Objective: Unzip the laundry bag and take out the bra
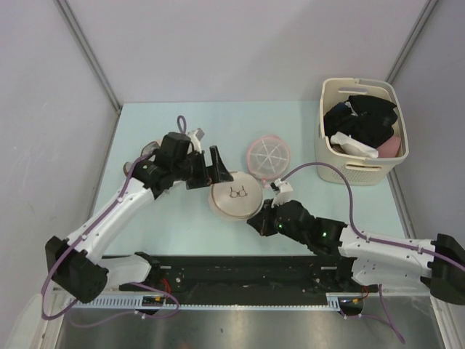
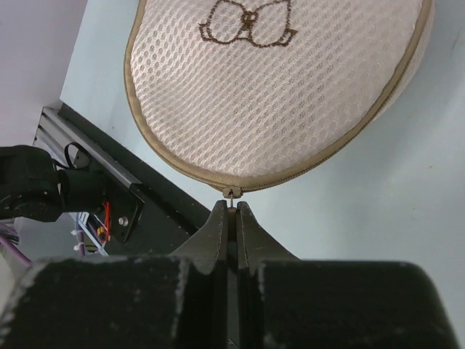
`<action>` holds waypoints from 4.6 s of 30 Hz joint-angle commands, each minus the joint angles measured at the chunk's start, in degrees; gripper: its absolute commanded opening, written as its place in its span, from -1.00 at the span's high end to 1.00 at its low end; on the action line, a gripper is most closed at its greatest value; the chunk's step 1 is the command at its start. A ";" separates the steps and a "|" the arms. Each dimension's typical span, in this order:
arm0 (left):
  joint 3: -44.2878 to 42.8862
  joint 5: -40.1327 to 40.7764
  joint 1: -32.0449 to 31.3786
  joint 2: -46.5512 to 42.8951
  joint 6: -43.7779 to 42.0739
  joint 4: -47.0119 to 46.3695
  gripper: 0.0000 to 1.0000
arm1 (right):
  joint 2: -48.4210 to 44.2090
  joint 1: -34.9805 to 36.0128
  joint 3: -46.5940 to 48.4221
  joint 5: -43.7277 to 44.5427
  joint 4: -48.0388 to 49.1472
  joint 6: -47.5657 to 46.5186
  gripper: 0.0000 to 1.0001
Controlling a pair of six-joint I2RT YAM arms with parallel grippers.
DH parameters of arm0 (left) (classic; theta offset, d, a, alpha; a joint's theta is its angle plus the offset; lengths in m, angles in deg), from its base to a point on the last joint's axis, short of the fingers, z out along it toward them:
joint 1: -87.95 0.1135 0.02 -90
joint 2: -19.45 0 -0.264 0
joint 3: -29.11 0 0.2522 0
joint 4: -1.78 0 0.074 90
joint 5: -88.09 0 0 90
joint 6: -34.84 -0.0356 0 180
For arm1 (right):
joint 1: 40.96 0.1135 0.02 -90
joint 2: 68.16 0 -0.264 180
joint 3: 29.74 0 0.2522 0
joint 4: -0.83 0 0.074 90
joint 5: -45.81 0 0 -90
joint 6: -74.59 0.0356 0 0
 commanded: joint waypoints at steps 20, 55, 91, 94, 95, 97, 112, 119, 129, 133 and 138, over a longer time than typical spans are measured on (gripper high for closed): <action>27.49 1.25 -5.38 -19.12 24.47 -20.01 -0.78 | 6.39 0.37 5.39 3.55 6.20 2.52 1.00; 10.01 -5.42 2.51 -9.44 2.24 -8.68 1.00 | 9.28 -27.05 4.07 -13.92 0.04 -15.84 1.00; 9.03 -6.91 4.62 -11.02 -1.99 -4.20 -0.97 | 12.02 -4.47 20.06 8.29 -8.39 -15.05 -0.87; 8.77 -5.96 4.53 -10.58 -1.72 -4.20 -1.00 | 13.24 -1.40 21.11 10.05 -8.13 -17.16 -0.87; 8.68 -5.69 4.62 -10.49 -1.63 -4.20 -1.00 | 14.90 -0.69 21.64 10.84 -8.39 -17.68 -0.89; 8.59 -5.42 4.80 -10.75 -1.20 -4.11 -0.99 | 17.02 0.20 23.83 10.93 -9.18 -17.60 -0.89; 18.70 -11.22 10.69 -14.36 7.24 -8.85 -0.99 | 34.26 -2.00 26.92 6.00 -5.67 -16.46 -0.78; 19.49 -12.28 10.78 -14.10 7.68 -10.35 -0.97 | 32.85 -4.10 26.74 10.23 -6.29 -18.30 0.53; 18.88 -13.33 11.13 -13.66 6.19 -10.70 -0.96 | 25.75 -4.64 24.82 7.85 -4.35 -18.48 1.00; 17.65 -12.98 11.13 -12.25 2.69 -9.91 -0.93 | 20.82 -7.70 21.57 6.28 -1.54 -16.91 1.00; 16.33 -12.10 11.13 -11.63 0.92 -8.68 -0.93 | 15.72 -11.40 19.01 0.58 0.13 -14.88 1.00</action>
